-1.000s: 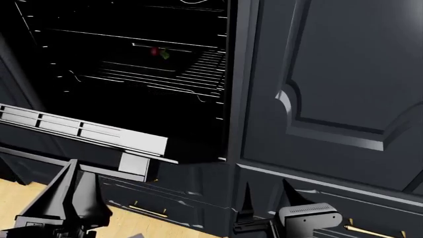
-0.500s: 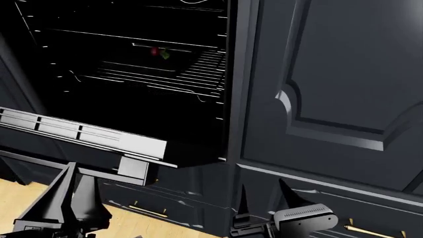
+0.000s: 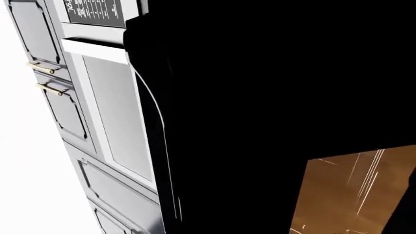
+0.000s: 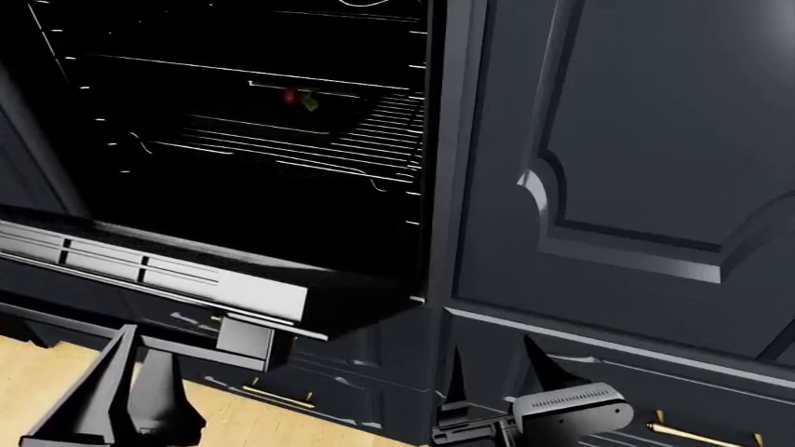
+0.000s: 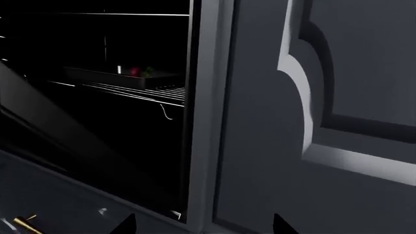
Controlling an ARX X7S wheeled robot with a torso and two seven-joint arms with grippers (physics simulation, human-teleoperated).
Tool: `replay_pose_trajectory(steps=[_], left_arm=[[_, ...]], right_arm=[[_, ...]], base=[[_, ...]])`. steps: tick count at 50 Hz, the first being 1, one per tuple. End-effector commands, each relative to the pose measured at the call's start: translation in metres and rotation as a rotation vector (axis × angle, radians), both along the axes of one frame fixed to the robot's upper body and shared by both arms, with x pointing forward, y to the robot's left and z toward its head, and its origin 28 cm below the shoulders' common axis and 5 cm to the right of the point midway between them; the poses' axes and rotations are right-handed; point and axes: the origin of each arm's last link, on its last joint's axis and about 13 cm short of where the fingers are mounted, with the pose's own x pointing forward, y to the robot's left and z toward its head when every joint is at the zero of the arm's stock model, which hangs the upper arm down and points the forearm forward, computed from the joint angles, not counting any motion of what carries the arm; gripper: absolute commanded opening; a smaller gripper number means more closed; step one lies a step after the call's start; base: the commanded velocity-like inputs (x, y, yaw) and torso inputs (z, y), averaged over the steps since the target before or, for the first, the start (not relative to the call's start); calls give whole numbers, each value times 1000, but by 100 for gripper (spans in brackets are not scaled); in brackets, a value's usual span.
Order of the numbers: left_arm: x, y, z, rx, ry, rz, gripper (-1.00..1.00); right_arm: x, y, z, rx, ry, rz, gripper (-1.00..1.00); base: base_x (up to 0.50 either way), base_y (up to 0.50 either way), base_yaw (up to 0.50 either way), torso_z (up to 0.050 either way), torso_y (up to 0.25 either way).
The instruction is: Open the oven door
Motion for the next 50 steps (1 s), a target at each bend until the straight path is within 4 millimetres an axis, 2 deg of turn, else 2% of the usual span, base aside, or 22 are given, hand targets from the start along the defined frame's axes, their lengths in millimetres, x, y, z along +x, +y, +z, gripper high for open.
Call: replay_pose_trajectory(steps=[1, 17, 26, 37, 50], left_arm=[[3, 19, -6, 2, 21, 117, -100], [-9, 22, -20, -9, 22, 129, -100], [-12, 20, -21, 7, -6, 119, -100], [-15, 18, -20, 25, -122, 97, -100], [-22, 19, -25, 16, -152, 105, -100]], right_arm=[[0, 0, 0, 2, -1, -1, 100], [-1, 0, 0, 1, -1, 1, 100], [-1, 0, 0, 5, -1, 2, 100], [-1, 0, 1, 9, -4, -2, 100], [-1, 0, 0, 8, -4, -3, 100]], base=[[0, 0, 0, 0, 0], [-1, 5, 6, 1, 0], [-1, 4, 5, 0, 0], [-1, 4, 5, 0, 0], [-3, 3, 6, 1, 0]])
